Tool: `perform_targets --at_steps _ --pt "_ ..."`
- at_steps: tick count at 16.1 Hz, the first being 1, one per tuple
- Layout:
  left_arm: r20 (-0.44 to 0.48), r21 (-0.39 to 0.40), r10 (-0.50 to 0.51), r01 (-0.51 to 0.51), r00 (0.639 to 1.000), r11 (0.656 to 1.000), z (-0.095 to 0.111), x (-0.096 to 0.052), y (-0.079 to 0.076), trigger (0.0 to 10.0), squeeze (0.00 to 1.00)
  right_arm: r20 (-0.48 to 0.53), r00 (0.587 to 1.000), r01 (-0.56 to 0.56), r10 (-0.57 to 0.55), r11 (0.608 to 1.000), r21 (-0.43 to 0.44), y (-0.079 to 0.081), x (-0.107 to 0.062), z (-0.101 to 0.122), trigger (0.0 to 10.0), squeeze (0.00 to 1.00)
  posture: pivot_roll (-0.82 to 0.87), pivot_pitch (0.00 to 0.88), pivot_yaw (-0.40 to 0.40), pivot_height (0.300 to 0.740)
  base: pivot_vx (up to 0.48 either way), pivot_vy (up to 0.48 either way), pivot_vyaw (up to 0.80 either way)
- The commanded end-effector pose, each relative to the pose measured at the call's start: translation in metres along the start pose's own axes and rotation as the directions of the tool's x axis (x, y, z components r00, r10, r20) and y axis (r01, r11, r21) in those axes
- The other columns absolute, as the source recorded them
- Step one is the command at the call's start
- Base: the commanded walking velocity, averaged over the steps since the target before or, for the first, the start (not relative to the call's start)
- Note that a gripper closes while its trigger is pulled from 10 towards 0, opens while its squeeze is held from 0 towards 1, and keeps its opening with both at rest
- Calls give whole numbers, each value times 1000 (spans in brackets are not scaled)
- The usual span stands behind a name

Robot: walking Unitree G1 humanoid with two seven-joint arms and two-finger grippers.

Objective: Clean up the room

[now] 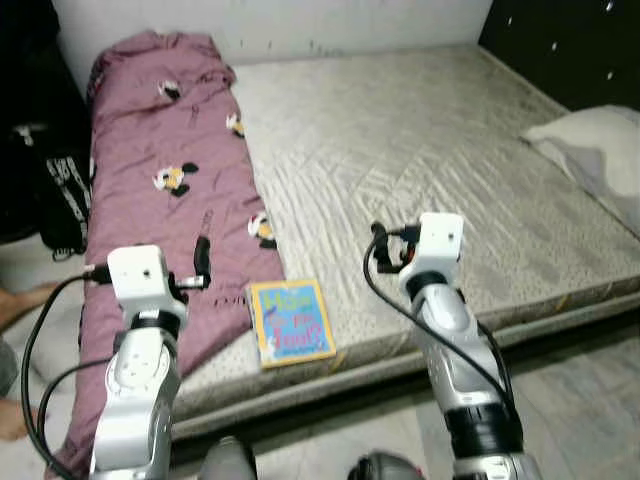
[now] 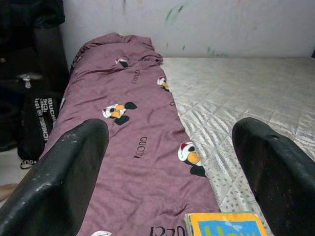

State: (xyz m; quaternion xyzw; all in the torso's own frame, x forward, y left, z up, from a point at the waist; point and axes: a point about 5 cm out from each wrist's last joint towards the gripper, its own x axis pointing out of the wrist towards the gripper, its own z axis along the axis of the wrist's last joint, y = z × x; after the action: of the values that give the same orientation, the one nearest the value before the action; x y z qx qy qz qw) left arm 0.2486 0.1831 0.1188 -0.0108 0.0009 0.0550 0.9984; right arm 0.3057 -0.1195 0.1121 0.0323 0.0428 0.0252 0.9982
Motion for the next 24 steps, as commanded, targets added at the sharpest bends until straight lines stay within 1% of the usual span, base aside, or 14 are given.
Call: perform_targets --at_steps 1,4,5,9,13,16,24 --pt "-9 3 -23 23 1000 1000 -1 1 -2 10000 0 3 1000 3 -3 1000 -1 -1 -1 2 10000 0 -10 77 -22 641 0 0 0" --pt "1 -1 -31 31 1000 1000 2 8 -4 10000 0 8 1000 -1 1 1000 -13 1 1 3 10000 0 -19 92 -15 606 0 0 0" --pt "5 0 -32 32 999 999 3 10 -5 10000 0 12 1000 -7 7 1000 -17 1 3 4 10000 0 -18 78 -14 606 0 0 0" --pt "5 3 -38 38 999 999 3 14 -9 10000 0 5 1000 -7 7 999 -31 2 5 4 10000 0 -28 79 -13 606 0 0 0" --pt "8 -24 -35 36 999 999 3 17 -10 10000 0 1 1000 -15 15 999 -51 2 6 4 10000 0 -34 79 -22 606 0 0 0" --pt "22 -41 -47 47 999 998 4 16 -10 10000 0 -2 1000 -19 19 998 -57 2 6 3 10000 0 -34 75 -24 606 0 0 0" --pt "24 -41 -62 63 998 997 3 16 -11 10000 0 -1 999 -46 46 997 -68 4 7 3 10000 0 -36 71 -28 606 344 0 0"
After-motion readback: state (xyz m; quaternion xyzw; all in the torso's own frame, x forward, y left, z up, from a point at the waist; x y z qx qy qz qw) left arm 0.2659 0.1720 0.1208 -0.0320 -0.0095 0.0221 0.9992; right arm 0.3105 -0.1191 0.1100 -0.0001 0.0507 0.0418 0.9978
